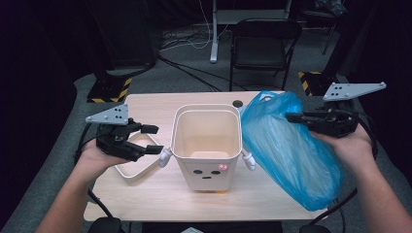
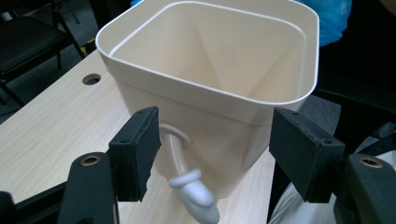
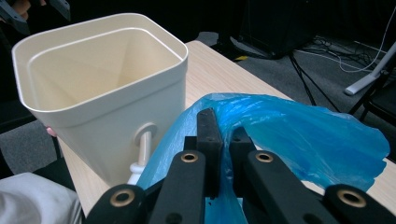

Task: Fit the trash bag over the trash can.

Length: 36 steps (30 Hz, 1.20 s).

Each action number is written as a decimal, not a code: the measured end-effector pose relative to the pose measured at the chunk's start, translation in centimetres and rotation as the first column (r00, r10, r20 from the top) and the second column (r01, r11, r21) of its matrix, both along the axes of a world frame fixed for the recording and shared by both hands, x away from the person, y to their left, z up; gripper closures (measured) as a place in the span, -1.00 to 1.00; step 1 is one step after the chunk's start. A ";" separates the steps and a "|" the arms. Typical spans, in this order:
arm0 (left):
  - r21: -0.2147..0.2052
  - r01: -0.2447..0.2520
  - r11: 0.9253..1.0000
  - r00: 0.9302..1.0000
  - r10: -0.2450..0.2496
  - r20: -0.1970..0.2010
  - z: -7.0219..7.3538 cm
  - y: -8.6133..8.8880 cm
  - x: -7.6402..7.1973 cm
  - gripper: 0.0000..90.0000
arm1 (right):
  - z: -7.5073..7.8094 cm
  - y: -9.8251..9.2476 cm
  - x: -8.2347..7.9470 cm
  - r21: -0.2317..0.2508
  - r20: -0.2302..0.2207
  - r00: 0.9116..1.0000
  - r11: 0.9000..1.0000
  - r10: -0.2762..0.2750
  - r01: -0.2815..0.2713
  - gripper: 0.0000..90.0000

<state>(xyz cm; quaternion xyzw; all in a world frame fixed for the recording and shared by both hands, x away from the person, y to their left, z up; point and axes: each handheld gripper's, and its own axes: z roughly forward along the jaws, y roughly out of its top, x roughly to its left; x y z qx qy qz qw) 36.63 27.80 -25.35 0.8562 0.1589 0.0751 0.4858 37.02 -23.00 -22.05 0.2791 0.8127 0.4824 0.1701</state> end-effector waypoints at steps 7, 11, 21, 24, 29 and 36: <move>0.001 0.021 1.000 1.000 -0.021 0.004 0.8 -0.6 -0.1 -0.27 | 1.4 0.1 -0.2 0.000 0.012 1.000 1.000 0.017 -0.017 0.96; -0.008 0.035 0.999 0.999 -0.035 0.003 1.2 -1.0 -0.1 -0.27 | 2.0 0.1 -0.2 0.013 0.015 0.999 0.999 0.033 -0.033 0.96; -0.005 0.059 0.998 0.998 -0.059 0.000 1.5 -1.9 0.2 -0.27 | 4.1 0.2 -0.5 0.026 0.045 0.997 0.997 0.069 -0.070 0.96; -0.004 0.069 0.998 0.998 -0.069 -0.005 1.7 -2.3 0.3 -0.28 | 5.0 0.3 -0.4 0.028 0.046 0.996 0.996 0.081 -0.082 0.96; 0.002 0.079 0.997 0.997 -0.079 -0.001 2.2 -2.9 0.4 -0.30 | 6.8 0.7 -0.4 0.023 0.063 0.993 0.995 0.100 -0.102 0.96; 0.002 0.091 0.996 0.996 -0.091 -0.005 2.3 -3.4 0.5 -0.31 | 9.1 1.4 -0.8 0.012 0.098 0.988 0.993 0.117 -0.119 0.96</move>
